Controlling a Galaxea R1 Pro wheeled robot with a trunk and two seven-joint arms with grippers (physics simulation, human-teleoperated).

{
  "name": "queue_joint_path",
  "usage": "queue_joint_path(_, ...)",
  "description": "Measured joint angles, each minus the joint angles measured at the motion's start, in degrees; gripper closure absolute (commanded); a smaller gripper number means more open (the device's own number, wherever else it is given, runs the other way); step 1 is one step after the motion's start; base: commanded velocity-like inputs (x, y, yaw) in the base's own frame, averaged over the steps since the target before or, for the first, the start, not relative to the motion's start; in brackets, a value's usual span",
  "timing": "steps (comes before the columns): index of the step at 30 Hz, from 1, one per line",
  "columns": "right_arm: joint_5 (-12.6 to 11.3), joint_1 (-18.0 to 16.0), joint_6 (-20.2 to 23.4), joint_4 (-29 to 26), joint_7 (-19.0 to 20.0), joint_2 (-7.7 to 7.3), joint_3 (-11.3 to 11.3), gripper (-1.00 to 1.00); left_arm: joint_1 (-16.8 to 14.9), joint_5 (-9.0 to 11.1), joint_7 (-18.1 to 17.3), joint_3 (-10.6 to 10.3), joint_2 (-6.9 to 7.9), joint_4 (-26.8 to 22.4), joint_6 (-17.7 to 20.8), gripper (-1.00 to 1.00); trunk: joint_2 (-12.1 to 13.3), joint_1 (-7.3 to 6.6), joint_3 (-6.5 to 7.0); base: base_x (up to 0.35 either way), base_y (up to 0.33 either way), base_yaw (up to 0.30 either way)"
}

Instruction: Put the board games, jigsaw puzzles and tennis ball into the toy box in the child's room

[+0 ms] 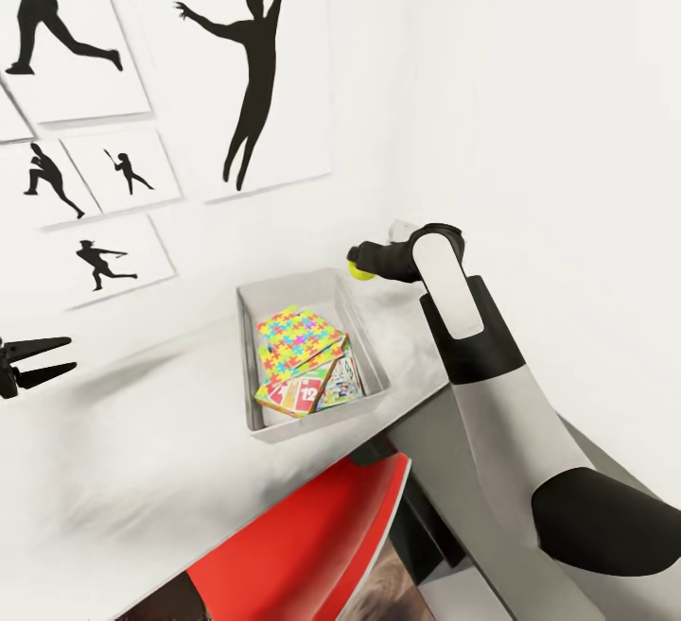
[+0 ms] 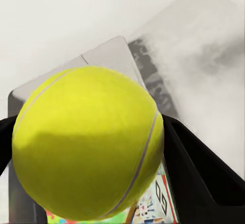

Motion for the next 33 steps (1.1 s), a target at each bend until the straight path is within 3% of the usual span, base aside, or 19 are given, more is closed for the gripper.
queue_joint_path(6,-0.05,0.01,0.01,0.02,-0.01,0.00,0.00,1.00,0.00,0.00,0.02,-0.08,0.00,0.00,-0.05,-1.00,0.00,0.00,0.31,0.000,0.000,0.202)
queue_joint_path(16,-0.09,0.08,-0.07,0.08,0.02,-0.01,-0.07,1.00,-0.02,-0.01,0.03,-0.10,-0.01,0.01,-0.05,-1.00,0.00,0.00,0.34,0.000,0.000,0.032)
queue_joint_path(26,-0.09,0.05,-0.07,0.34,0.01,0.06,0.06,1.00,0.00,-0.01,0.01,-0.09,0.00,0.00,-0.06,-1.00,0.00,0.00,0.34,0.000,0.000,0.261)
queue_joint_path(33,-0.17,0.09,-0.01,0.31,0.02,-0.01,-0.02,1.00,-0.02,-0.01,0.00,-0.06,-0.01,0.01,-0.05,-1.00,0.00,0.00,0.33,0.000,0.000,0.065)
